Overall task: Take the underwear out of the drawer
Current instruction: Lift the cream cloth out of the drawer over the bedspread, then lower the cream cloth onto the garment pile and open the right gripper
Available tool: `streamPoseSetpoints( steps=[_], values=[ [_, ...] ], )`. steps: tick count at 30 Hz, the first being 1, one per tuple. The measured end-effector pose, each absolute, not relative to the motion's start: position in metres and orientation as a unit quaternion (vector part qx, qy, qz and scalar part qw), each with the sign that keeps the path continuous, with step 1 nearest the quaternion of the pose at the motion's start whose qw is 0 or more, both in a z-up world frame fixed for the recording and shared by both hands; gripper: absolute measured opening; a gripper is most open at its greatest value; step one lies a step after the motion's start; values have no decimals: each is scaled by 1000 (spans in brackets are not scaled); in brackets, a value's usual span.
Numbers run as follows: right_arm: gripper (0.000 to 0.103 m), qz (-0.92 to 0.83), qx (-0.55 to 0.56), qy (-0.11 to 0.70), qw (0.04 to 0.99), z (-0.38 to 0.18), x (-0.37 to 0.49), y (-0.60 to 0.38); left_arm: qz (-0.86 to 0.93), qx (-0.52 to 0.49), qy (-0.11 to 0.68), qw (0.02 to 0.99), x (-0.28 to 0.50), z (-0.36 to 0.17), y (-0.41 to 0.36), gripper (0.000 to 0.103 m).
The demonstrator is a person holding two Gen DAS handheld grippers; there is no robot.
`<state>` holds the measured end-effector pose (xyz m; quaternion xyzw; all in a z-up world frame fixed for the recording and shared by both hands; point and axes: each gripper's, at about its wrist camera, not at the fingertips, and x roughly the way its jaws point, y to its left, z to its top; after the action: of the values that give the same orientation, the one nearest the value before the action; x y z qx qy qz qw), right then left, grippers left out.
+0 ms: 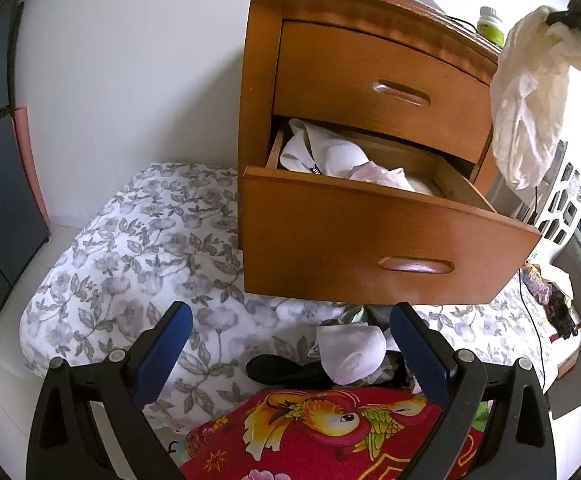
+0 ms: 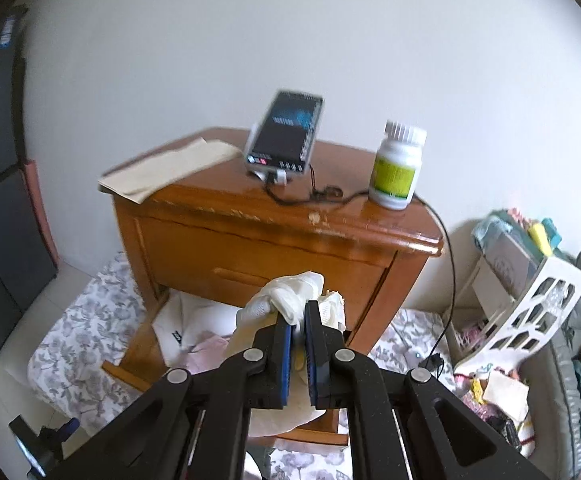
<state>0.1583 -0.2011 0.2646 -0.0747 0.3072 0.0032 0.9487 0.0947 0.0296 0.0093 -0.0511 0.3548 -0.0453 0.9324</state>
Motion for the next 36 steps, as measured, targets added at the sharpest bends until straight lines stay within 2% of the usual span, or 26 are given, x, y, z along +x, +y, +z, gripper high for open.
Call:
streamPoseSetpoints(
  steps=[8,18,27,36],
  values=[
    [7,37,-76,293,953,277,108,-200,-49,-49,355,932,88,16,26,99],
    [7,70,-82,300,948,255,73,-200,-49,-37,356,932,82,23,21,99],
    [7,92,-66,345,932,193,75,-197,-48,-32,359,932,79,24,19,99],
    [7,84,-41,422,902,102,107,-189,-48,-31,369,928,83,19,20,99]
  ],
)
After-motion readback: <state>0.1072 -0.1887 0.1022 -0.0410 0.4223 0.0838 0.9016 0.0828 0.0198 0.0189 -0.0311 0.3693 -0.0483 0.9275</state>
